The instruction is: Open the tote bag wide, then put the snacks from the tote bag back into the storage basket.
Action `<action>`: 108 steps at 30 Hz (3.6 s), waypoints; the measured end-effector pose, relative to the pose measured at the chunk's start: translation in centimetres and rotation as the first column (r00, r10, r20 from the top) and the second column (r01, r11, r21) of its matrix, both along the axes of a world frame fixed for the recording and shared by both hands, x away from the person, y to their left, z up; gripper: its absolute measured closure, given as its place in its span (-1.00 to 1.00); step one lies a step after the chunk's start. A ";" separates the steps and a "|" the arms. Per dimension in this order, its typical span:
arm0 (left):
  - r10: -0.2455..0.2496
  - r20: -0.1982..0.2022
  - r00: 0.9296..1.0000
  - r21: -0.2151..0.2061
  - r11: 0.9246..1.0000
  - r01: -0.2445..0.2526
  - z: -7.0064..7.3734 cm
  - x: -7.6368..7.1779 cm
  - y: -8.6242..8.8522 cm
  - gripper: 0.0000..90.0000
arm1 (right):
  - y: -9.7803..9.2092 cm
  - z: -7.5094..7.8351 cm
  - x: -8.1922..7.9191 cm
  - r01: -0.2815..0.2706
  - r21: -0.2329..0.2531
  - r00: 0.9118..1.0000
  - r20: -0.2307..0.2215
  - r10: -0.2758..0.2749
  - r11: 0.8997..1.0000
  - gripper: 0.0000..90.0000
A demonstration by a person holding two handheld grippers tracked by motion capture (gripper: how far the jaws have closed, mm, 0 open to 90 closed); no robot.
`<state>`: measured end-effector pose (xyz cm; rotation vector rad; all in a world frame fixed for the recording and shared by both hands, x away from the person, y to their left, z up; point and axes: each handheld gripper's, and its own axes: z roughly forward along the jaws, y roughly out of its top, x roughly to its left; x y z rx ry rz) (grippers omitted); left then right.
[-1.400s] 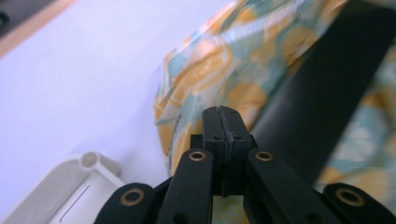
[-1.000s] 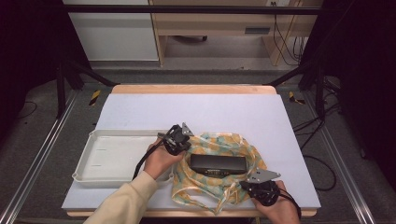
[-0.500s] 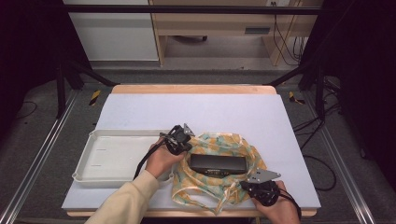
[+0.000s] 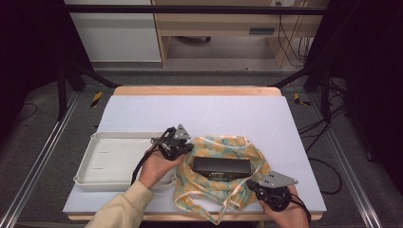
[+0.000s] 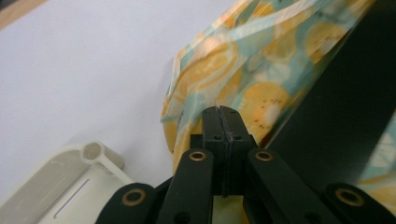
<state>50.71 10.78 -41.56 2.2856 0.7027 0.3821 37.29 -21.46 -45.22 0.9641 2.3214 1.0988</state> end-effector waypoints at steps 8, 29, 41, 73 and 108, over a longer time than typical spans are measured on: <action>-0.017 0.047 0.999 -0.065 0.998 0.021 1.9 -2.0 1.7 1.00 | 0.1 3.0 -0.5 -0.005 0.032 0.998 0.063 0.003 0.999 0.97; 0.112 0.074 0.991 -0.080 0.991 -0.106 1.5 -3.1 7.5 -0.21 | 3.2 6.1 8.1 -0.084 -0.162 0.995 -0.059 0.075 0.983 0.15; 0.130 0.082 0.988 -0.085 0.989 -0.123 0.7 -3.2 8.6 -0.72 | 3.3 7.0 8.8 -0.157 -0.262 0.985 -0.106 0.133 0.952 -0.33; 0.139 0.064 0.988 -0.086 0.987 -0.133 0.6 -3.2 10.0 -0.76 | 5.2 4.9 10.7 -0.417 -0.379 0.900 -0.298 0.317 0.826 -0.26; 0.119 0.045 0.992 -0.083 0.990 -0.115 0.4 -3.2 9.8 -0.75 | 5.9 2.3 12.5 -0.514 -0.371 0.836 -0.419 0.354 0.773 -0.15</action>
